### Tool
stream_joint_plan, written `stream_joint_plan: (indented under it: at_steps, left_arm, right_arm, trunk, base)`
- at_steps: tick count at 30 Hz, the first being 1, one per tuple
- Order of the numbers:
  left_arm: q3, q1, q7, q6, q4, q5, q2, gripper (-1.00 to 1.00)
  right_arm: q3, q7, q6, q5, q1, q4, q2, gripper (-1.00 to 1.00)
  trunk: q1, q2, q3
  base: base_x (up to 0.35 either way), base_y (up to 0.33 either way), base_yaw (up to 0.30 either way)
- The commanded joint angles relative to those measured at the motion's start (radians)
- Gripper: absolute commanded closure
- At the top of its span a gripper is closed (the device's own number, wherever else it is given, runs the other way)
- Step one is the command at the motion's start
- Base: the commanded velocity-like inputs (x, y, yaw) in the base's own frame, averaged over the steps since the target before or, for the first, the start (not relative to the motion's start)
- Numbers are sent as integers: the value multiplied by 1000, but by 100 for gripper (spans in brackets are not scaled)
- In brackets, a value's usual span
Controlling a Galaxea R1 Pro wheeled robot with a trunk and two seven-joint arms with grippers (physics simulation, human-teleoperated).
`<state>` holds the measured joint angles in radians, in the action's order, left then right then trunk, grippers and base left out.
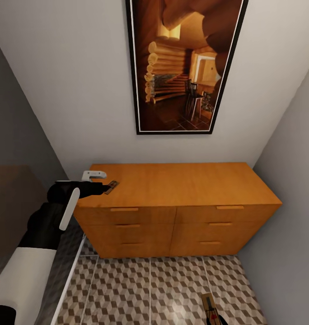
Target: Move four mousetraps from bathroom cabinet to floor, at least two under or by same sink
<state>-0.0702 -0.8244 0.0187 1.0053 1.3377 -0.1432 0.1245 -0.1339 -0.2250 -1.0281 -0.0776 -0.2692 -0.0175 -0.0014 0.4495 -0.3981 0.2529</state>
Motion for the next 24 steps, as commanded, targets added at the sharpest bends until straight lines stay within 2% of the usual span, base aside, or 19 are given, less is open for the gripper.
stream_joint_plan:
  at_steps: [1, 10, 18, 24]
  left_arm:
    - [-1, -1, 1, 4, 0, -1, 1, -100]
    - [-1, -1, 1, 4, 0, -1, 1, -100]
    - [-2, -1, 1, 4, -2, -1, 1, -100]
    - [-2, -1, 1, 4, -2, -1, 6, -100]
  right_arm:
    - [-9, -4, -3, -7, -1, 1, 0, 100]
    - [-9, -4, -3, -7, -1, 1, 0, 100]
    - [-9, -4, -3, -7, -1, 1, 0, 100]
    - [-9, -4, -3, -7, -1, 1, 0, 100]
  trunk:
    - [1, -2, 2]
    - [1, -2, 2]
    - [1, -2, 2]
    - [1, -2, 2]
  base:
    - [1, 0, 0]
    - [2, 0, 0]
    - [147, 0, 0]
    - [46, 0, 0]
